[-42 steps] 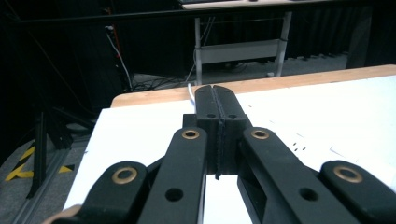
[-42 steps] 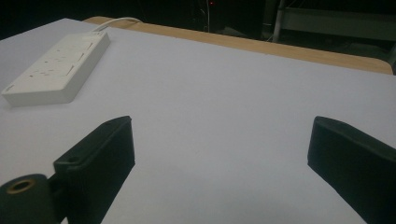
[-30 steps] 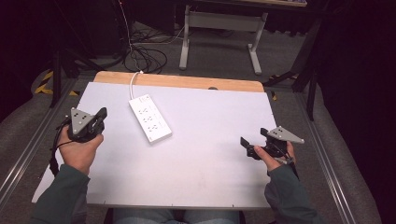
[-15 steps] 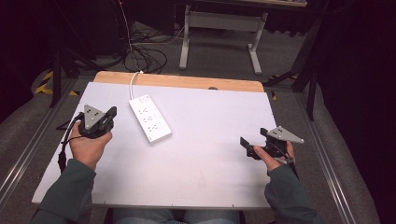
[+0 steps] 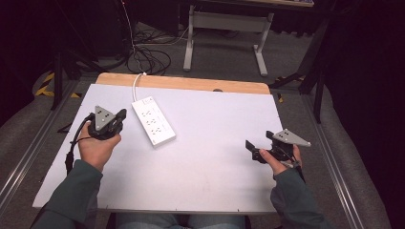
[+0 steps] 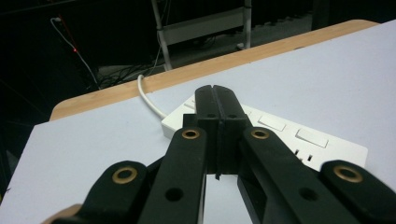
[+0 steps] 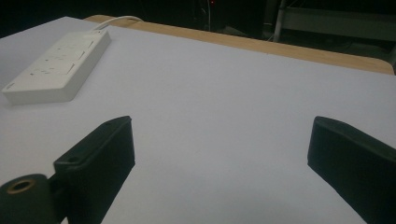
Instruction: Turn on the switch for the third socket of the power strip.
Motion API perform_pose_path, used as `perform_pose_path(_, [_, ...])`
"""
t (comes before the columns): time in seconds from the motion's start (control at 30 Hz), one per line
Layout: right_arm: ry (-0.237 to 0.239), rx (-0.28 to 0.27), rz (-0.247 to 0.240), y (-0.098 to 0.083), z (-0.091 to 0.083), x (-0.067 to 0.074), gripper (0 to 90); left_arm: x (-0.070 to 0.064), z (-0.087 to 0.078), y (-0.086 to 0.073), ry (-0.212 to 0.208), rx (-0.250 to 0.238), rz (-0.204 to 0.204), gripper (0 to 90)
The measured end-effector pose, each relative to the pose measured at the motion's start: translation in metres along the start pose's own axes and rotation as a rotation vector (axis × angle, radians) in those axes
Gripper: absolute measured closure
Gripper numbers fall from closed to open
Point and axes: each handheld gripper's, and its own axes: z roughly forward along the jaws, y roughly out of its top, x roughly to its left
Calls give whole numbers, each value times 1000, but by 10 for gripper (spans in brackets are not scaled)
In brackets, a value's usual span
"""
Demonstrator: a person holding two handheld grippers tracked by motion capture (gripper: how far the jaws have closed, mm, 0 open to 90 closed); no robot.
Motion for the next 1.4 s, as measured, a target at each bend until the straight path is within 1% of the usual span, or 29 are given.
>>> perform_pose_path(0.1, [-1, -1, 2, 0, 0, 0, 78, -2, 3, 0, -10, 6, 6, 900])
perform_pose_path(0.13, [-3, 2, 0, 0, 0, 0, 78, -3, 4, 0, -19, 9, 3, 900])
perform_pose_path(0.23, [-2, 2, -2, 0, 0, 0, 78, -5, 7, 0, -25, 12, 7, 900])
perform_pose_path(0.4, [-3, 3, -2, 0, 1, 0, 79, -10, 11, 2, -43, 22, 29, 900])
perform_pose_path(0.6, [-2, 2, 0, 0, 1, 0, 80, -15, 17, 3, -63, 29, 37, 900])
perform_pose_path(0.63, [-1, 2, 1, 0, 1, 0, 80, -16, 18, 3, -65, 32, 48, 900])
perform_pose_path(0.77, [-1, 4, -3, 0, 1, 0, 80, -19, 21, 3, -80, 39, 50, 900])
perform_pose_path(1.03, [1, 6, -2, 0, 1, 0, 80, -27, 29, 4, -104, 56, 79, 900])
perform_pose_path(1.07, [1, 6, -2, 0, 1, 0, 80, -28, 31, 4, -113, 61, 77, 900])
perform_pose_path(1.23, [2, 7, -3, 0, 2, 0, 80, -34, 36, 4, -131, 71, 84, 900])
perform_pose_path(1.4, [2, 7, -2, 0, 2, -1, 80, -39, 43, 4, -146, 86, 100, 900])
